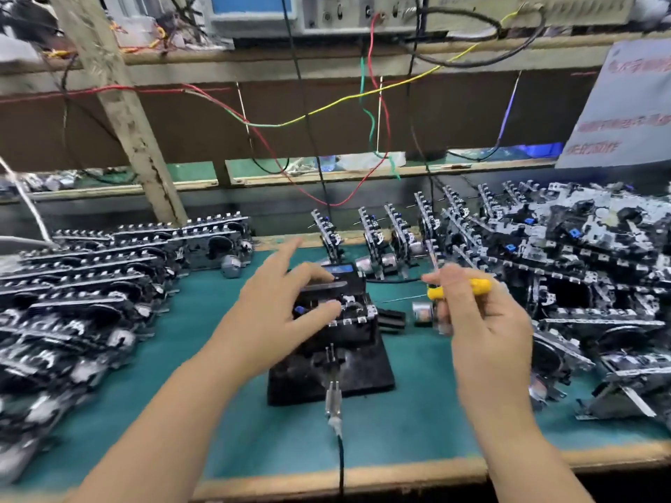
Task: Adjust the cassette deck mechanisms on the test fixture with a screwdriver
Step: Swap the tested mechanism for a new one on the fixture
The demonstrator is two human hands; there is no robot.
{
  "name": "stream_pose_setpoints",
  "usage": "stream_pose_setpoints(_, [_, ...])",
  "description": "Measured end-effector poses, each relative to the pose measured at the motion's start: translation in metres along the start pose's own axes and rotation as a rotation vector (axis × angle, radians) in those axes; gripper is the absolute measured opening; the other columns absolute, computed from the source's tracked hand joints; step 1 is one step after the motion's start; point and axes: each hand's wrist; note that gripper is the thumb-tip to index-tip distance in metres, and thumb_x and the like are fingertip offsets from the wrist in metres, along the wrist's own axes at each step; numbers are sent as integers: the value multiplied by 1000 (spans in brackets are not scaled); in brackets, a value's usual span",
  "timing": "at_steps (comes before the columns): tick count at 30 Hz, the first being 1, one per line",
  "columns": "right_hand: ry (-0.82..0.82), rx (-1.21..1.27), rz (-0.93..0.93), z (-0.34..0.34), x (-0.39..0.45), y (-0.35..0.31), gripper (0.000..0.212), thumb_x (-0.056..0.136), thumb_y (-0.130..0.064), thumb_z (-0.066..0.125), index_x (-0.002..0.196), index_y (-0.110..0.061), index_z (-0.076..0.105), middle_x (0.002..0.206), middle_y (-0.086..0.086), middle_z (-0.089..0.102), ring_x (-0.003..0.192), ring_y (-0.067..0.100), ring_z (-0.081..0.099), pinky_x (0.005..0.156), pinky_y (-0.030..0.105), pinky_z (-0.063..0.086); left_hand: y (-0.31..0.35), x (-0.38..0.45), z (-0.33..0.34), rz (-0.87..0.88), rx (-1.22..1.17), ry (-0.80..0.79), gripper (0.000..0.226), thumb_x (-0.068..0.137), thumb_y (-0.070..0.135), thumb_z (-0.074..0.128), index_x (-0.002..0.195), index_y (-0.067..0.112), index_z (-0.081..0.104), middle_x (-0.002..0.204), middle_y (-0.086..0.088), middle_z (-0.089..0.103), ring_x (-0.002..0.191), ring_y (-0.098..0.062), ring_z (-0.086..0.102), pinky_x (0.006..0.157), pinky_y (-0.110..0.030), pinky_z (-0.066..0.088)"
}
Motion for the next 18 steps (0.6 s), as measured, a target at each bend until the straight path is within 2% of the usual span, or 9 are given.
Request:
stream_pose_setpoints(2, [8, 82, 108, 0, -2, 1, 33, 88, -58, 66, 85, -26, 73, 63, -8, 59, 60, 8, 49, 57, 28, 41, 11, 18, -2, 33, 188, -154, 76, 72, 82, 52, 140, 51, 36, 163, 17, 20, 148, -8, 25, 117, -48, 32])
stream_pose_setpoints(4, [29, 147, 172, -1, -2, 2, 22, 86, -48, 70, 82, -26, 71, 62, -7, 59, 58, 9, 50, 52, 20, 41, 16, 32, 0, 22, 332, -283, 99, 71, 78, 65, 152, 47, 19, 158, 16, 29, 144, -15, 29, 113, -51, 35])
stream_pose_setpoints(6, [37, 215, 207, -2, 0, 1, 10, 90, -32, 69, 85, -24, 68, 64, -4, 62, 59, 11, 53, 50, 17, 43, 17, 39, 2, 28, 458, -306, 102, 74, 69, 70, 155, 45, 14, 147, 8, 39, 137, -21, 34, 107, -48, 41])
stream_pose_setpoints(8, [64, 283, 214, -2, 1, -2, 9, 91, -26, 67, 91, -17, 65, 67, -1, 64, 60, 13, 57, 52, 18, 47, 17, 41, -1, 43, 391, -262, 95, 76, 64, 71, 153, 48, 18, 142, 8, 41, 136, -18, 36, 108, -47, 40])
stream_pose_setpoints(11, [127, 351, 156, -2, 4, -16, 14, 88, -28, 67, 93, -15, 65, 71, 1, 67, 62, 13, 62, 57, 20, 53, 19, 28, -13, -10, -92, -44, 82, 70, 69, 69, 143, 59, 31, 138, 22, 47, 130, 2, 45, 105, -31, 43])
stream_pose_setpoints(12, [124, 369, 128, -1, 4, -20, 13, 89, -28, 67, 93, -16, 66, 72, 0, 68, 63, 12, 63, 58, 20, 53, 22, 18, -15, -75, -357, 47, 75, 68, 70, 68, 138, 60, 40, 131, 26, 54, 121, 5, 53, 96, -25, 47])
stream_pose_setpoints(13, [104, 378, 102, 2, 4, -25, 11, 90, -30, 67, 92, -18, 68, 74, 0, 69, 64, 13, 64, 59, 21, 54, 27, 8, -16, -137, -688, 100, 68, 69, 68, 67, 133, 55, 50, 125, 23, 62, 112, -1, 62, 86, -26, 51])
stream_pose_setpoints(15, [33, 371, 65, 8, 1, -32, 12, 90, -35, 69, 91, -23, 70, 76, 1, 70, 67, 15, 65, 62, 23, 54, 32, -10, -13, -206, -1228, 74, 58, 77, 61, 62, 125, 30, 67, 118, 3, 72, 106, -20, 68, 78, -40, 59])
stream_pose_setpoints(18, [-52, 339, 26, 18, -5, -39, 13, 91, -39, 69, 91, -26, 69, 76, 1, 69, 67, 18, 65, 59, 22, 53, 34, -32, -9, -186, -1461, 83, 51, 82, 56, 56, 112, 20, 76, 115, -8, 72, 105, -26, 66, 84, -51, 56])
Point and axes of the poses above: each hand's wrist, its own x-axis towards the middle knuckle, its own z-axis out of the palm, y = z × x
